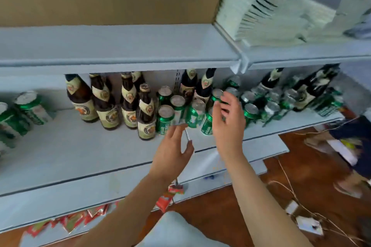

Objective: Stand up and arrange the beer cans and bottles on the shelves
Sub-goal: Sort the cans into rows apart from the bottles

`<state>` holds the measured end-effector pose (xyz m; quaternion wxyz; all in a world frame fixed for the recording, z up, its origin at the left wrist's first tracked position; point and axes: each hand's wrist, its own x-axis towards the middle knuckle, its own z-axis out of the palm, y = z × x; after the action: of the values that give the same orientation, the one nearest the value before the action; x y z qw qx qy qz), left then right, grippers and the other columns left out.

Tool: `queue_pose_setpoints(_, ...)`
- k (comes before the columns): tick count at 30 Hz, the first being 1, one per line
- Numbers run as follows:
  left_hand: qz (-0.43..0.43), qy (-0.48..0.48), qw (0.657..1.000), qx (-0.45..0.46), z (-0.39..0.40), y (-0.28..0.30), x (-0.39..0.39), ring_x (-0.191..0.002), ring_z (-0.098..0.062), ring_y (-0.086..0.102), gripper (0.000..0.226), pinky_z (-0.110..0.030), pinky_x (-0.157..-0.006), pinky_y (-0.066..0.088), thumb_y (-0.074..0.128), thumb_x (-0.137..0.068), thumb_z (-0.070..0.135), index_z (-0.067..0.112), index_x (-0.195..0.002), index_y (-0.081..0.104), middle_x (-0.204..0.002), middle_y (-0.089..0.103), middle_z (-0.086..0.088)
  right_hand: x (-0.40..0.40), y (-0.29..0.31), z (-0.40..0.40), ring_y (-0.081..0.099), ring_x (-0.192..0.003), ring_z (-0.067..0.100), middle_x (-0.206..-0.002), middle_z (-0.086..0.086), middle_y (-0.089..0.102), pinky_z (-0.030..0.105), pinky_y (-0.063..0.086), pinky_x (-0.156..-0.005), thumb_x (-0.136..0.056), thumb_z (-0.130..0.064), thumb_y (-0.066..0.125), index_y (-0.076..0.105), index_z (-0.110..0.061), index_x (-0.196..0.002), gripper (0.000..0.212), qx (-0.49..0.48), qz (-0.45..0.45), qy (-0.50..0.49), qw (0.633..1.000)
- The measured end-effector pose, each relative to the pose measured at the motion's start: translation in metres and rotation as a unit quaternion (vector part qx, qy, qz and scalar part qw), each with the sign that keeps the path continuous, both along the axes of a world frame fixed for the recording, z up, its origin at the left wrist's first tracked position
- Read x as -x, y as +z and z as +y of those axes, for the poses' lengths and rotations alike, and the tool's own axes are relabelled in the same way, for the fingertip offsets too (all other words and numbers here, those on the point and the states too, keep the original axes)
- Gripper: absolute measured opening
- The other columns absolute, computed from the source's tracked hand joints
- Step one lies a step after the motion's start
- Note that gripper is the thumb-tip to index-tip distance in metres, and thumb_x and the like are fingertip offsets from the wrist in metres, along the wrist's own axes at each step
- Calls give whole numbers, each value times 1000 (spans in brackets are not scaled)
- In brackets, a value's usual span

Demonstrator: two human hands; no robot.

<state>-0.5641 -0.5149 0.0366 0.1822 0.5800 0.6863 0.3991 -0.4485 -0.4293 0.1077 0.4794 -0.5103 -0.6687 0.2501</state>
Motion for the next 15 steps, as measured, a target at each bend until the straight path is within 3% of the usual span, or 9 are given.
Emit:
queue_pose_setpoints(4,31,45,998,29,22,-2,-8,-117,-19,52,45,-38,-86,51,56,-92,24,23,-137,46,-134,47,3,-33,-28,31,57,-109,20,-123,6,58,36,50,-92,-93,-23,59,55,-10,-129,39,10,-70,-27,997)
queue_pose_setpoints(6,44,92,995,17,36,-2,-7,-116,-21,50,41,-37,-86,50,57,-91,18,17,-132,53,-129,50,0,-30,-37,51,57,-108,22,-121,8,58,29,46,-90,-90,-17,63,56,-9,-129,41,7,-119,19,993)
queue_pose_setpoints(8,57,138,989,22,48,-4,-4,-119,-26,49,40,-39,-93,48,56,-89,12,11,-129,56,-127,52,-5,-13,-42,76,55,-112,23,-127,9,55,31,45,-92,-88,-16,64,51,-11,-135,48,16,-199,101,975)
queue_pose_setpoints(12,83,184,973,116,56,-13,-3,-131,-29,39,57,-42,-104,42,49,-88,4,10,-144,42,-145,42,-6,39,-40,121,49,-125,28,-142,10,45,39,46,-97,-88,-24,68,36,-14,-145,67,-14,-386,276,880)
queue_pose_setpoints(15,89,204,962,156,60,-15,-6,-138,-28,32,68,-41,-108,41,43,-85,-3,12,-150,34,-155,29,0,73,-44,143,59,-111,32,-128,12,55,40,52,-81,-81,-30,75,31,-15,-147,80,-66,-484,315,814)
